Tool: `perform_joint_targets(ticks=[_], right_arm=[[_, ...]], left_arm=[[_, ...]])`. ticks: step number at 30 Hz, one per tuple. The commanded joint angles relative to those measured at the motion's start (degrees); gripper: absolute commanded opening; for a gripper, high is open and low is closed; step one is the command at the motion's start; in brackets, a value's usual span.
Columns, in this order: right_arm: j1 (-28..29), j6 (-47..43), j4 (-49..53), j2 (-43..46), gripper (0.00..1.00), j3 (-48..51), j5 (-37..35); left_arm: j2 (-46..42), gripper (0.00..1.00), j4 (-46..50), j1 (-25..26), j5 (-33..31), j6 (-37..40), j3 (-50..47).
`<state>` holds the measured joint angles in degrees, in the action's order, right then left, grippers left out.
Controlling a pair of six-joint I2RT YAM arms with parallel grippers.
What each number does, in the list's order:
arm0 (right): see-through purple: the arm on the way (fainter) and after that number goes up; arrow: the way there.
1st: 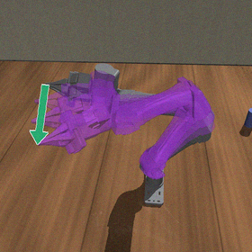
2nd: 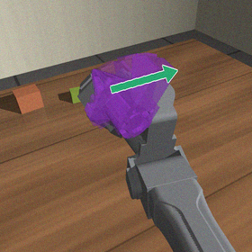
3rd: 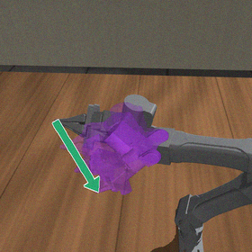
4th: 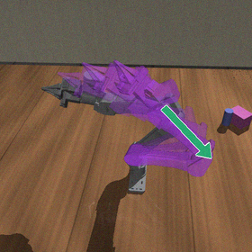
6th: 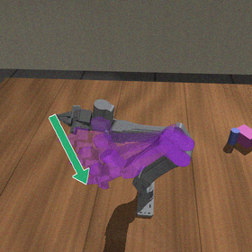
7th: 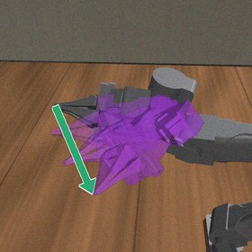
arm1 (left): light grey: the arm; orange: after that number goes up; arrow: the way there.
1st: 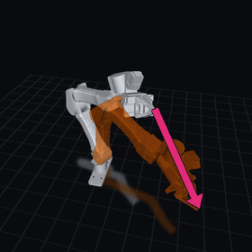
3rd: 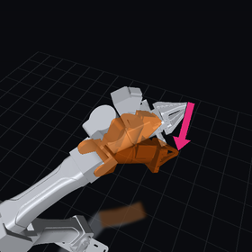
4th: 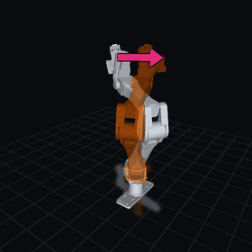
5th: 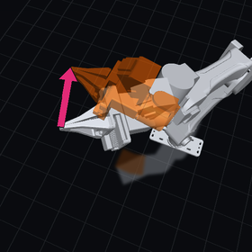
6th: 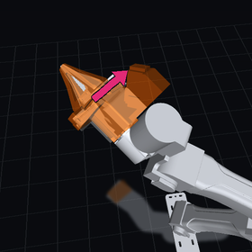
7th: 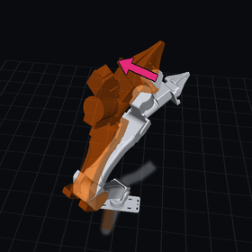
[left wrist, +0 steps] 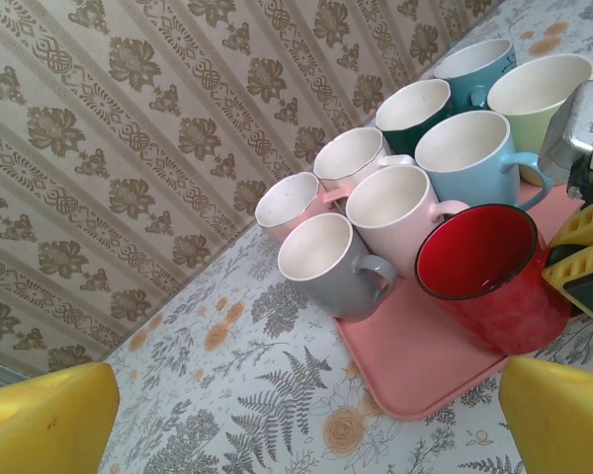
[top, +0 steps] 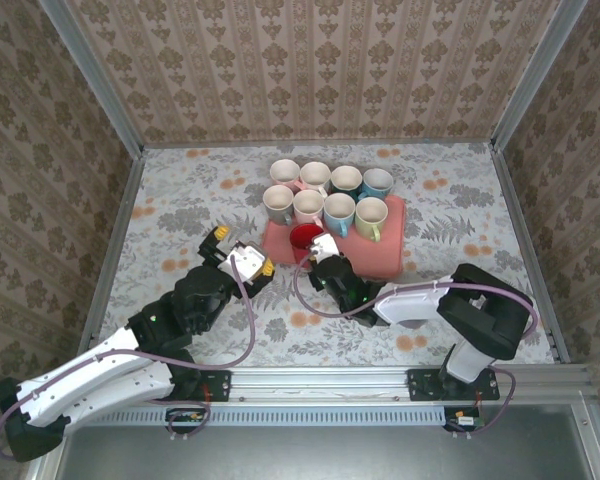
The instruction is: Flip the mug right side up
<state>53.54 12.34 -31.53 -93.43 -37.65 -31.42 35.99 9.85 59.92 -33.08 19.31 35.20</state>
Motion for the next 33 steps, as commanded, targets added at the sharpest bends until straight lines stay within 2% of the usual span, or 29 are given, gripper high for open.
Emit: perform_joint_targets(ticks=[1,13,23,27,30,33], right_arm=[[-0.50,2.45,-2.63,-0.80,0.11,-1.53,-2.28],[-1.29,3.15,-0.74,-0.97,0.29,-1.71,0.63],[-2.13,3.66,1.09,0.37,0.31,-2.83,4.27],[-2.14,3.70,9.03,6.23,0.42,-3.34,6.55],[-2.17,3.41,18.58,11.97,0.45,-5.15,10.01],[-2.19,5.09,26.65,19.00,0.48,-6.06,10.49]], left_arm=[[-0.54,1.00,-1.32,0.28,-0.96,0.84,-0.95],[-0.08,1.00,-1.41,0.49,-0.76,1.17,-1.19],[0.52,1.00,-1.10,0.56,-0.84,1.08,-1.06],[0.40,1.00,-0.95,0.73,-1.28,1.08,-1.06],[0.49,1.00,-1.06,0.81,-1.26,1.08,-1.06],[0.66,1.00,-1.06,0.90,-1.11,0.91,-1.01]])
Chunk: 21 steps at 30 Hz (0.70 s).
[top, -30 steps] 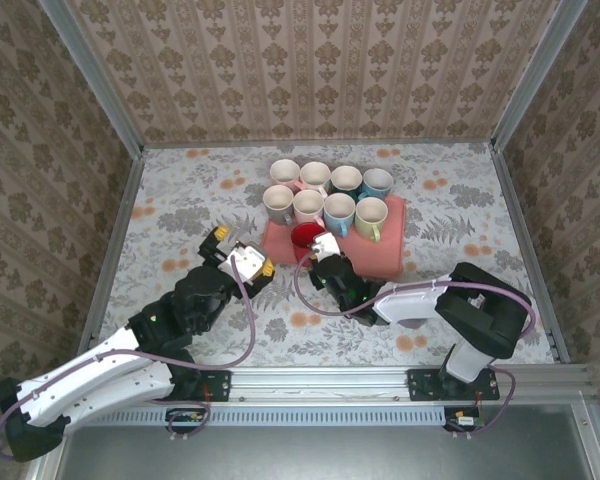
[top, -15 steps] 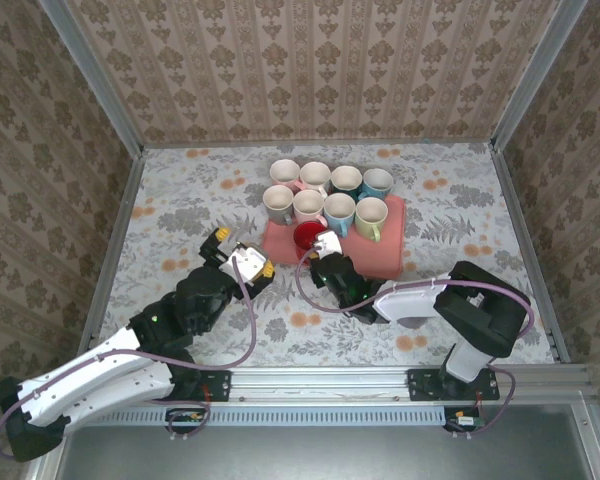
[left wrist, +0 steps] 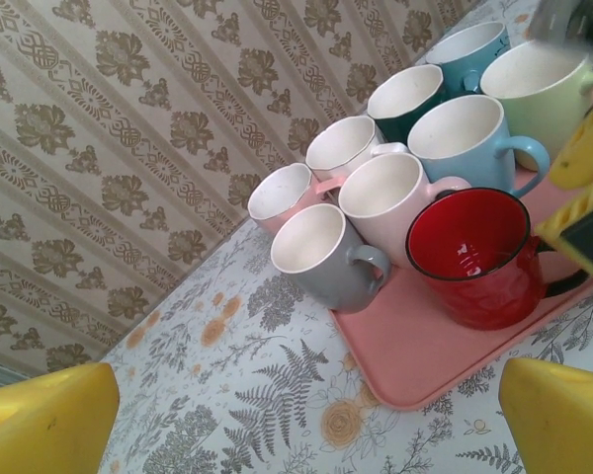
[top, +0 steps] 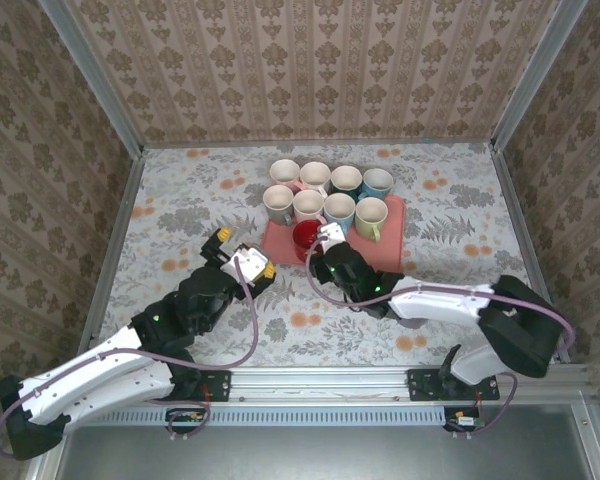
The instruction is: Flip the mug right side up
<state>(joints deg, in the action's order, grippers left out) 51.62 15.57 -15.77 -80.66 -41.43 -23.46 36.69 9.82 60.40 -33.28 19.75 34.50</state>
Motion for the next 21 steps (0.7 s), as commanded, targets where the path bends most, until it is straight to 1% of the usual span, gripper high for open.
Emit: perform_joint_targets(ticks=[1,4,6,9,11,14,15,16,17,18,20,21], right_arm=[[-0.27,2.57,13.27,8.27,0.50,-2.49,2.43],[-1.25,5.82,23.34,14.26,0.55,-4.72,2.80],[-2.61,7.58,31.28,17.00,0.55,-7.11,3.13],[-2.81,11.13,40.42,20.84,0.55,-8.83,-4.24],[-3.82,12.81,45.15,23.63,0.56,-9.66,-5.40],[-9.49,17.49,56.69,24.42,0.60,-13.78,-0.57],[-11.90,19.33,60.25,24.26,0.65,-14.95,1.45],[-14.42,21.14,63.41,24.15,0.67,-15.72,3.63],[-16.22,22.22,65.19,24.36,0.68,-16.05,5.77],[-17.70,23.41,66.37,25.05,0.73,-15.99,7.33],[-19.35,25.31,68.30,26.70,0.79,-15.46,8.99],[-20.21,25.31,69.24,26.91,0.79,-15.44,10.36]], left_arm=[[0.16,1.00,-1.08,0.51,-0.91,0.35,-0.36],[0.70,1.00,-1.05,0.60,-0.74,0.22,-0.25],[1.17,1.00,-0.62,0.69,-0.18,-0.04,-0.10],[1.30,1.00,0.25,1.02,0.83,-0.40,0.30],[1.28,1.00,0.36,1.27,1.85,-0.36,0.16],[1.95,1.00,0.34,1.61,5.50,-0.66,-0.16],[2.54,1.00,0.71,1.83,6.53,-0.76,0.04],[3.41,1.00,1.17,2.12,6.90,-0.85,0.31],[4.07,1.00,1.54,2.53,6.87,-0.94,0.62],[4.79,1.00,1.82,2.92,6.83,-0.82,0.74],[5.47,1.00,2.03,3.61,7.03,-0.46,0.78],[5.73,1.00,2.12,3.88,7.40,-0.27,0.80]])
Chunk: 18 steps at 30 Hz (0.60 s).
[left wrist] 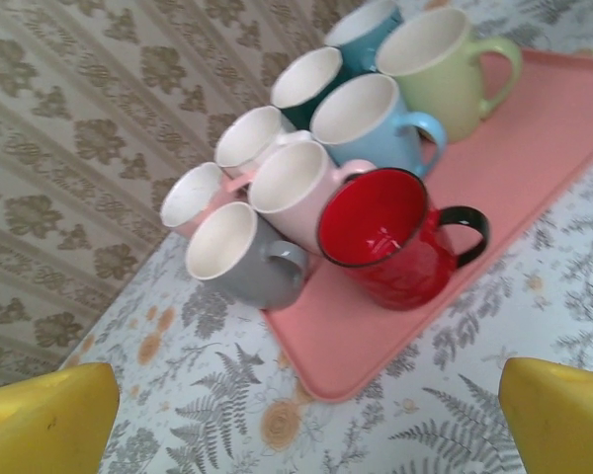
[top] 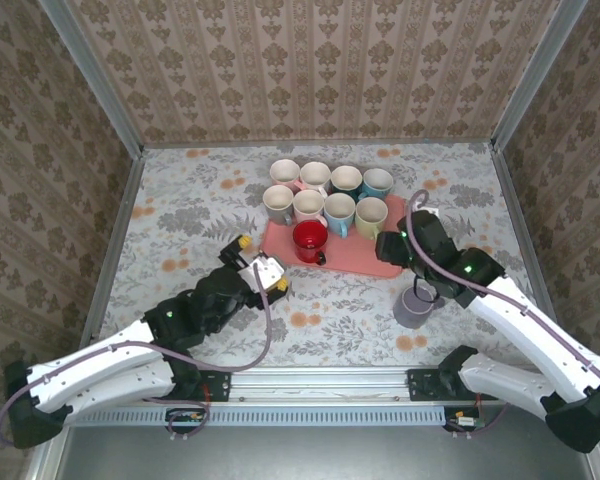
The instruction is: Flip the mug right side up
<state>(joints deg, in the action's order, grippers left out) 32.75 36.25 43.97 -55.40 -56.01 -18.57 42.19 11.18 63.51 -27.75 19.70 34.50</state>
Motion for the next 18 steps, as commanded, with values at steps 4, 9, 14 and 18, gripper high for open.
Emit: perform_joint_targets(ticks=[4,9,14,18], right_arm=[[-1.97,-3.25,13.38,-1.19,0.80,-1.12,9.18],[-1.99,-9.24,14.77,-5.77,0.82,1.62,3.73],[-3.48,-10.19,13.86,-8.71,0.92,3.15,3.88],[-3.92,-9.90,14.64,-14.21,1.00,2.74,3.70]], left_arm=[[0.67,1.00,1.25,1.44,2.96,0.03,0.83],[0.66,1.00,2.06,1.77,4.20,0.16,0.92],[0.37,1.00,2.88,2.58,3.76,0.16,1.09],[0.26,1.00,3.38,3.41,4.10,0.16,1.17]])
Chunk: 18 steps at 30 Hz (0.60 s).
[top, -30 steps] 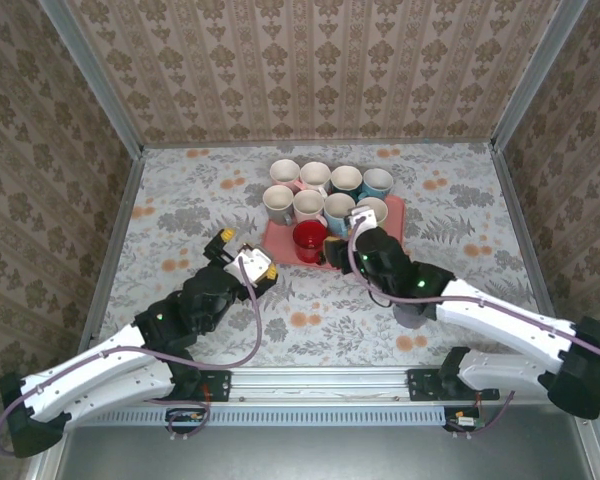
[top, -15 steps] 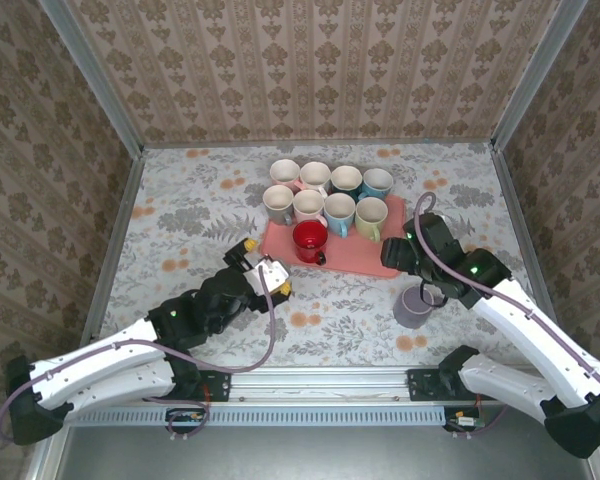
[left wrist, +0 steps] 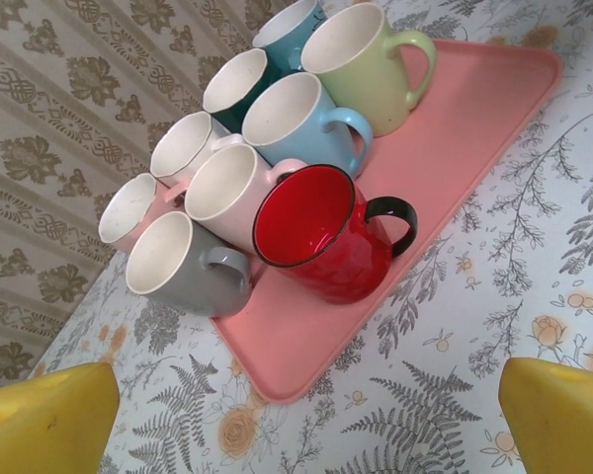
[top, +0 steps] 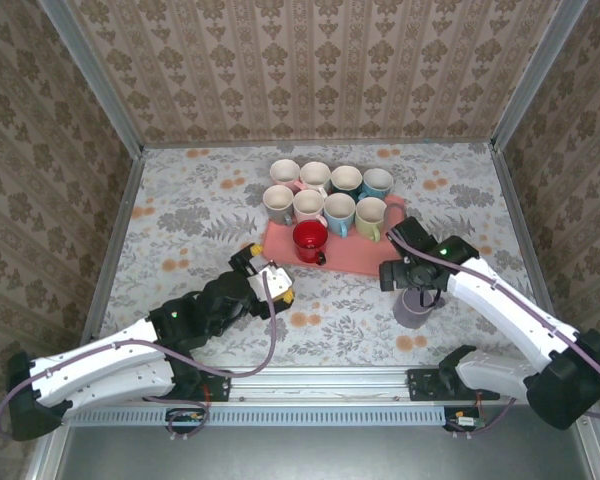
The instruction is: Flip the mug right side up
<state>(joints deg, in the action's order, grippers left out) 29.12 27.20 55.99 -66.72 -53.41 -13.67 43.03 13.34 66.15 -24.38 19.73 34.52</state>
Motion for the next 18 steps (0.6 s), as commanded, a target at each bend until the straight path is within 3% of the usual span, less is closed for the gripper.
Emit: perform_joint_targets(ticks=[1,11,18], right_arm=[[-0.32,0.14,3.49,-4.59,1.00,-0.03,-2.21],[-0.54,8.65,6.72,-9.47,1.00,-1.68,2.83],[0.05,16.76,4.85,-5.79,1.00,-0.41,13.81]], left_arm=[[-0.49,1.00,1.40,1.10,0.74,0.09,1.24],[-1.74,1.00,1.60,2.31,1.21,-0.05,1.25],[-0.40,1.00,2.13,3.11,2.47,-0.32,1.85]])
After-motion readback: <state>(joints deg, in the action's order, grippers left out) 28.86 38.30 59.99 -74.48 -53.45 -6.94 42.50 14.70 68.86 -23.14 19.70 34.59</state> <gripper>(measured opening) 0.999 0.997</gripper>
